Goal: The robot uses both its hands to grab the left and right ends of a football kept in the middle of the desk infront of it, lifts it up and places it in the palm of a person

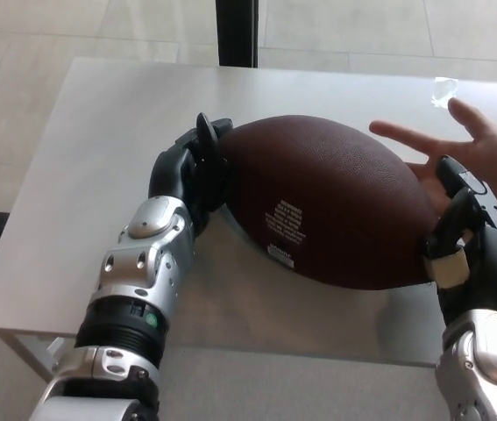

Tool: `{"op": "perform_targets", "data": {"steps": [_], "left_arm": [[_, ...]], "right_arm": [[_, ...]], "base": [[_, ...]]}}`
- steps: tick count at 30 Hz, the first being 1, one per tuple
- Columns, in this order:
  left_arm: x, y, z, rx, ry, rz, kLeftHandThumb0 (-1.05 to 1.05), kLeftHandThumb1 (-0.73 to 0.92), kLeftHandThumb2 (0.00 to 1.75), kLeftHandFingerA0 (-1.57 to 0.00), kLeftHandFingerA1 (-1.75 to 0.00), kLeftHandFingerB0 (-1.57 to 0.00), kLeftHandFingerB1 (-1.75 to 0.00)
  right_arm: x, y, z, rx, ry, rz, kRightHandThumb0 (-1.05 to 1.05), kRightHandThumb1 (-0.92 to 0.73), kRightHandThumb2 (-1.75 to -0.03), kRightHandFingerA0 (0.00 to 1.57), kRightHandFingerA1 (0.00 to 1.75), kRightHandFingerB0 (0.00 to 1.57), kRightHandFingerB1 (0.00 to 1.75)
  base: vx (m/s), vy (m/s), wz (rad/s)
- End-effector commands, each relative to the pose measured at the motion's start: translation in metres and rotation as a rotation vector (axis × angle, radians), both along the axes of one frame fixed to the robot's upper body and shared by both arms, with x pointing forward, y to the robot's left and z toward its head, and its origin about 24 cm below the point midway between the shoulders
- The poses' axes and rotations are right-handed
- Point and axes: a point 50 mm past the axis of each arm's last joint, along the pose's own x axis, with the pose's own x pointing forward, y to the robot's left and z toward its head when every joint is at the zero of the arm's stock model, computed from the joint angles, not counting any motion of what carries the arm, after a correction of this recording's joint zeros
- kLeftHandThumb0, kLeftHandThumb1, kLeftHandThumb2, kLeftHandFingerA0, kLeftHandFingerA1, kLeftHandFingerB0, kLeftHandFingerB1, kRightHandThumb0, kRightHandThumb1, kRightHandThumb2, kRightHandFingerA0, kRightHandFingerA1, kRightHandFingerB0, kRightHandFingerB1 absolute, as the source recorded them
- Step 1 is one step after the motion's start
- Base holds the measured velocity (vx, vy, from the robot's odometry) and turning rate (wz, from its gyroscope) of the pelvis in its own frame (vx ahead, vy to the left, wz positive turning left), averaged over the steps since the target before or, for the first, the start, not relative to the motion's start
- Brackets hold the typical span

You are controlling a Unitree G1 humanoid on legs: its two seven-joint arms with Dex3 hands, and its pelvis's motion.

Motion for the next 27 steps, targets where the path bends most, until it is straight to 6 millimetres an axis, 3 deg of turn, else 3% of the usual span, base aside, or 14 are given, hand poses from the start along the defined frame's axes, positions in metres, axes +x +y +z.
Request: {"op": "perform_targets", "data": {"steps": [1, 3, 5, 8, 9, 10, 13, 14, 15, 16, 18, 19, 21, 27], "left_arm": [[0.002, -0.014, 0.006, 0.017, 0.001, -0.05, -1.03, 0.92, 0.84, -0.52, -0.68, -0.34, -0.38], [0.003, -0.013, 0.007, 0.024, 0.002, -0.049, -1.03, 0.92, 0.82, -0.54, -0.68, -0.35, -0.38], [0.002, -0.013, 0.008, 0.03, 0.004, -0.055, -0.93, 0.79, 1.23, -0.53, -0.7, -0.3, -0.49], [0.001, -0.013, 0.004, 0.031, 0.008, -0.064, -1.05, 0.92, 0.85, -0.54, -0.66, -0.36, -0.39], [0.0, -0.014, 0.002, 0.029, 0.015, -0.064, -0.97, 0.8, 1.26, -0.61, -0.73, -0.31, -0.49], [-0.001, -0.015, 0.001, 0.01, 0.023, -0.061, -1.01, 0.92, 0.84, -0.65, -0.71, -0.37, -0.37], [-0.003, -0.021, -0.001, 0.012, 0.042, -0.06, -0.88, 0.82, 1.24, -0.63, -0.73, -0.3, -0.5], [-0.004, -0.023, -0.002, 0.004, 0.042, -0.066, -1.01, 0.86, 0.99, -0.66, -0.8, -0.34, -0.44], [-0.003, -0.026, -0.001, -0.013, 0.05, -0.067, -0.9, 0.82, 1.22, -0.66, -0.88, -0.31, -0.5], [-0.003, -0.028, 0.0, -0.023, 0.052, -0.069, -0.99, 0.92, 0.87, -0.66, -0.97, -0.31, -0.4], [-0.002, -0.029, 0.0, -0.029, 0.049, -0.071, -0.99, 0.92, 0.87, -0.66, -0.97, -0.31, -0.4], [-0.002, -0.034, 0.002, -0.052, 0.054, -0.072, -1.01, 0.92, 0.83, -0.67, -1.16, -0.29, -0.4], [-0.002, -0.037, 0.003, -0.055, 0.035, -0.085, -0.98, 0.92, 0.86, -0.64, -0.88, -0.29, -0.44], [0.0, -0.049, 0.011, -0.069, -0.009, -0.119, -0.9, 0.82, 1.22, -0.42, -0.79, -0.18, -0.51]], "right_arm": [[0.009, 0.025, 0.017, 0.061, -0.064, 0.03, -0.89, -0.92, -0.73, 0.46, 0.4, 0.38, 0.35], [0.011, 0.025, 0.019, 0.032, -0.074, 0.033, -0.87, -0.76, -1.15, 0.41, 0.52, 0.32, 0.47], [0.015, 0.028, 0.023, 0.026, -0.08, 0.036, -0.91, -0.92, -0.77, 0.47, 0.42, 0.37, 0.36], [0.02, 0.033, 0.03, 0.008, -0.124, 0.062, -0.87, -0.92, -0.78, 0.45, 0.43, 0.36, 0.33], [0.021, 0.036, 0.033, 0.023, -0.132, 0.063, -0.88, -0.92, -0.78, 0.47, 0.44, 0.36, 0.35], [0.021, 0.038, 0.035, 0.03, -0.142, 0.069, -0.89, -0.92, -0.77, 0.47, 0.45, 0.36, 0.35], [0.024, 0.046, 0.041, 0.056, -0.159, 0.078, -0.9, -0.92, -0.76, 0.5, 0.46, 0.38, 0.34], [0.024, 0.049, 0.043, 0.06, -0.165, 0.088, -0.88, -0.92, -0.75, 0.47, 0.44, 0.39, 0.34], [0.025, 0.051, 0.044, 0.066, -0.168, 0.098, -0.86, -0.77, -1.15, 0.4, 0.54, 0.33, 0.48], [0.026, 0.052, 0.045, 0.078, -0.168, 0.1, -0.9, -0.92, -0.74, 0.46, 0.45, 0.39, 0.35], [0.026, 0.053, 0.046, 0.093, -0.167, 0.098, -0.9, -0.92, -0.74, 0.46, 0.45, 0.39, 0.35], [0.027, 0.056, 0.046, 0.092, -0.159, 0.103, -0.89, -0.78, -1.18, 0.43, 0.57, 0.3, 0.47], [0.026, 0.058, 0.047, 0.097, -0.16, 0.1, -0.93, -0.92, -0.79, 0.44, 0.49, 0.32, 0.35], [0.026, 0.065, 0.048, 0.132, -0.181, 0.131, -0.97, -0.92, -0.82, 0.32, 0.45, 0.23, 0.33]], "base": [[0.0, 0.0, 0.0], [0.0, 0.0, 0.0], [0.0, 0.0, 0.0], [0.0, 0.0, 0.0], [0.0, 0.0, 0.0], [0.0, 0.0, 0.0], [0.0, 0.0, 0.0], [0.0, 0.0, 0.0], [0.0, 0.0, 0.0], [0.0, 0.0, 0.0], [0.0, 0.0, 0.0], [0.0, 0.0, 0.0], [0.0, 0.0, 0.0], [0.0, 0.0, 0.0]]}}
